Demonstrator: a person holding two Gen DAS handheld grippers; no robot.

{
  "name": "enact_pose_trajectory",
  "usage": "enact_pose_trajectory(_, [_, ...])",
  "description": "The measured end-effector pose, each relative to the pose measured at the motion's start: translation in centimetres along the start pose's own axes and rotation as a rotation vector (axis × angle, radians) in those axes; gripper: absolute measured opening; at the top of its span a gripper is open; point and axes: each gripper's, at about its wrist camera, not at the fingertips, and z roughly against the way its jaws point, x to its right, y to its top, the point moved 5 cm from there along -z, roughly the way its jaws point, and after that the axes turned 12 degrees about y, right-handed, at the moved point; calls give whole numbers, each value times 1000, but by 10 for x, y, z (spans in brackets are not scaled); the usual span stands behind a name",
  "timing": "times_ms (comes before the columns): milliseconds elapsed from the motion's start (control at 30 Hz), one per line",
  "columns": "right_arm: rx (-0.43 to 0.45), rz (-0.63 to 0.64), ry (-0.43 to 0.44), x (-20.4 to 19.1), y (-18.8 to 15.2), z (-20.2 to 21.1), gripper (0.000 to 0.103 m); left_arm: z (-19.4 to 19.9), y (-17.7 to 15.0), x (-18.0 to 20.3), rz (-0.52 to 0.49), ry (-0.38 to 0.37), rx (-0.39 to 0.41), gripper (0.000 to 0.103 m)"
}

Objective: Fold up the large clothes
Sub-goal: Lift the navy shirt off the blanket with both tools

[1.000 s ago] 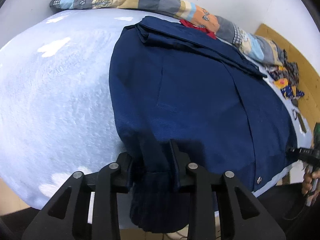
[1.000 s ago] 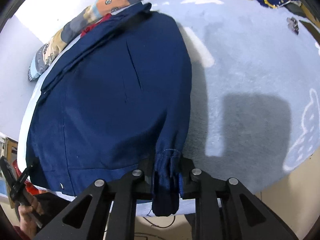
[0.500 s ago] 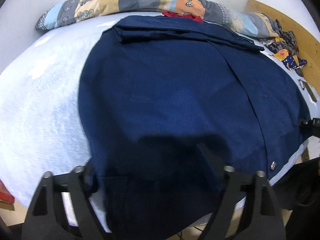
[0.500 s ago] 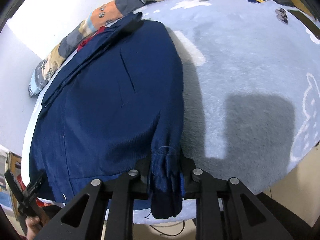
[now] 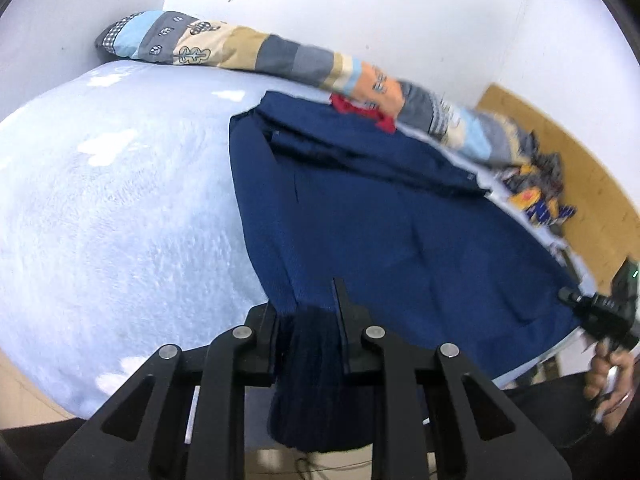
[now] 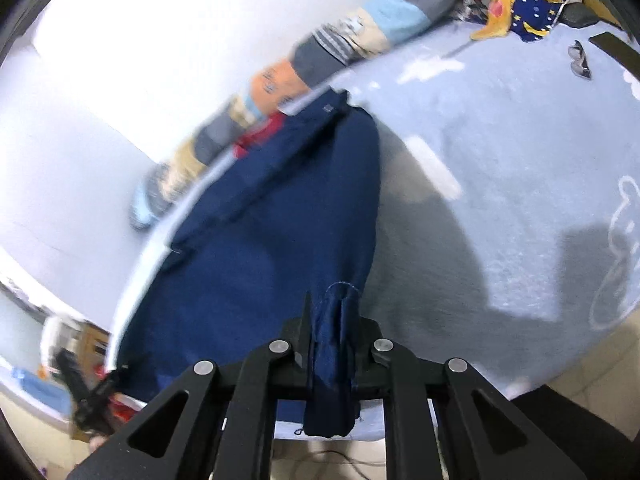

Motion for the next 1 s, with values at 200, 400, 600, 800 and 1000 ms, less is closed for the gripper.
enact_pose_trajectory(200, [1,-15,61,-7,-5,9,11,15,2,-2,10,-11,9,18])
enact_pose_trajectory(400, [-2,-8,134,-20,-6,29,11,34,10,-2,16,-30,32,18])
enact_pose_trajectory(600, [22,-31,211,-33,4,45,11,59,20,-8,30,-46,42,19])
enact_pose_trajectory(800, [62,-34,273,-54,17,62,12,79,43,-18,90,-56,59,21])
enact_pose_trajectory(1000, [86,-14,312,-84,36,77,11,99,68,-27,162,-89,104,22])
